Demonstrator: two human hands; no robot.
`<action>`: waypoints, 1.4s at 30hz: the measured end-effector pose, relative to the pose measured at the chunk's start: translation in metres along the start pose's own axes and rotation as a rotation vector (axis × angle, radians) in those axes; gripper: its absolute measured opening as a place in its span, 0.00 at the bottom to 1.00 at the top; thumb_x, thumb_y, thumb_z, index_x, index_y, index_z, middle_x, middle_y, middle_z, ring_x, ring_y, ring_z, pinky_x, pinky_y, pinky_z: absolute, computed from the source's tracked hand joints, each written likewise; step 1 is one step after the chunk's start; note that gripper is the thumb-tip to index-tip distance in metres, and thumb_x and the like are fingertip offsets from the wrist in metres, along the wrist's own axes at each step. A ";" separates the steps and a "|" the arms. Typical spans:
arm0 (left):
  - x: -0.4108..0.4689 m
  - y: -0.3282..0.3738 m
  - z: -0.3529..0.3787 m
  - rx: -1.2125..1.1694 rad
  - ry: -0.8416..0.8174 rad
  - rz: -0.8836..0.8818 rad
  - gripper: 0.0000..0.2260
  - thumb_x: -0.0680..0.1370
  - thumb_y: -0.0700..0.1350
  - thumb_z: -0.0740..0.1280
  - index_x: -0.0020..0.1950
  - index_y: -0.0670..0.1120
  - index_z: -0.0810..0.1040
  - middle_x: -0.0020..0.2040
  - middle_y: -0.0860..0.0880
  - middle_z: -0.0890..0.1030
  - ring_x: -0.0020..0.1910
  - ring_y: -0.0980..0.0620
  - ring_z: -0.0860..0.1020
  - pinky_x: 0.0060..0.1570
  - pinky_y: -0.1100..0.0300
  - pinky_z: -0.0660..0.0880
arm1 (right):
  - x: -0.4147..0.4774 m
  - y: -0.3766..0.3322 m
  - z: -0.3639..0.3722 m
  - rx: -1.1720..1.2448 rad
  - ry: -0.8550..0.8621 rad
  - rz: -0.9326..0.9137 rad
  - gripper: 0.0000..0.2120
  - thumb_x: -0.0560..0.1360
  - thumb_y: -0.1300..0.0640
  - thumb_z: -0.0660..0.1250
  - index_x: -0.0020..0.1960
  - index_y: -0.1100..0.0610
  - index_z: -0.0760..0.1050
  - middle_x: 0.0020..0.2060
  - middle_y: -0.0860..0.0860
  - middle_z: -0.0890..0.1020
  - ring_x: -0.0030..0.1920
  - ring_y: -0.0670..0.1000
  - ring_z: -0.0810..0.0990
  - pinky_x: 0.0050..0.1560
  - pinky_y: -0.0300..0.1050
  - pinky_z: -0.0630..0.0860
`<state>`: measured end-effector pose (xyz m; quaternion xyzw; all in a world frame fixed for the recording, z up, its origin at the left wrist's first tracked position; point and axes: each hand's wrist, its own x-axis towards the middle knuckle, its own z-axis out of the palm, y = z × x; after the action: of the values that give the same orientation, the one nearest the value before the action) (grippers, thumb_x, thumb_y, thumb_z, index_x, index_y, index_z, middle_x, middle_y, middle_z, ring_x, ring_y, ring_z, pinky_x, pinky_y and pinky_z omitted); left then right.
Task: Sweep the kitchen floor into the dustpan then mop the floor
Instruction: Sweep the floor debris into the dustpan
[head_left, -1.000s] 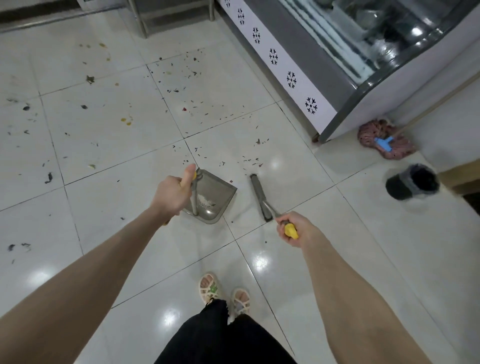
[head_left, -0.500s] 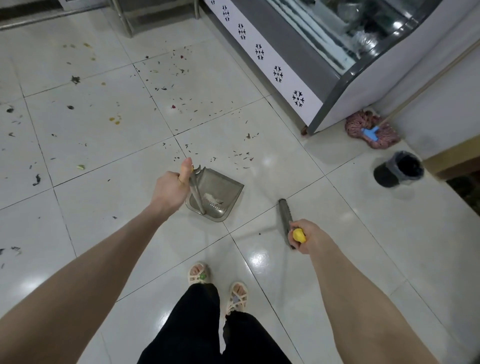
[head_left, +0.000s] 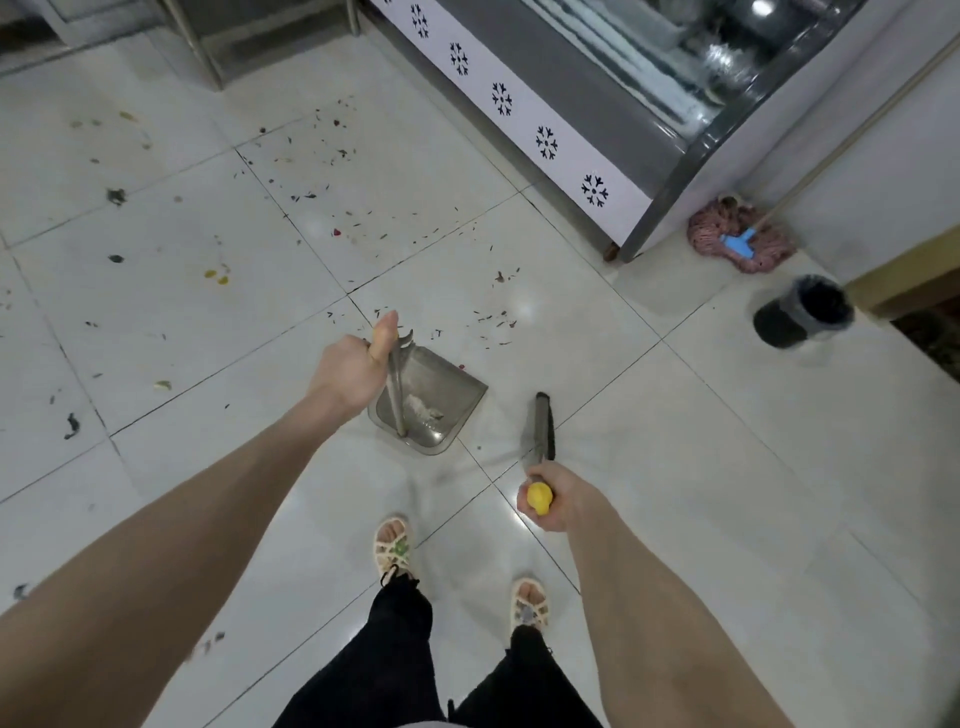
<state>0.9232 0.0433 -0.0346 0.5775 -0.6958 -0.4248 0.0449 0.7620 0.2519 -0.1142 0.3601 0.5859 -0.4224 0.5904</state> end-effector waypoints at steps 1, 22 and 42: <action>0.008 -0.006 -0.012 0.010 -0.008 0.002 0.33 0.78 0.69 0.49 0.35 0.41 0.71 0.35 0.42 0.74 0.31 0.45 0.71 0.36 0.52 0.72 | -0.001 0.003 0.018 0.010 -0.021 0.011 0.11 0.77 0.65 0.63 0.37 0.61 0.66 0.17 0.53 0.70 0.24 0.50 0.70 0.17 0.37 0.71; 0.079 -0.039 -0.102 0.031 -0.050 0.015 0.34 0.79 0.67 0.49 0.37 0.38 0.73 0.36 0.40 0.76 0.28 0.45 0.70 0.26 0.58 0.64 | -0.012 -0.033 0.098 0.066 0.055 -0.033 0.11 0.76 0.59 0.66 0.52 0.59 0.65 0.28 0.52 0.70 0.14 0.48 0.69 0.15 0.35 0.69; 0.152 -0.019 -0.109 -0.063 0.032 -0.084 0.32 0.78 0.68 0.50 0.37 0.41 0.73 0.36 0.43 0.75 0.31 0.45 0.71 0.38 0.50 0.74 | 0.033 -0.144 0.188 -0.251 0.117 -0.246 0.03 0.78 0.66 0.63 0.46 0.63 0.70 0.39 0.57 0.72 0.33 0.50 0.73 0.18 0.38 0.74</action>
<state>0.9483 -0.1426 -0.0423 0.6112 -0.6563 -0.4387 0.0565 0.7013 0.0211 -0.1268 0.2332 0.7069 -0.3933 0.5397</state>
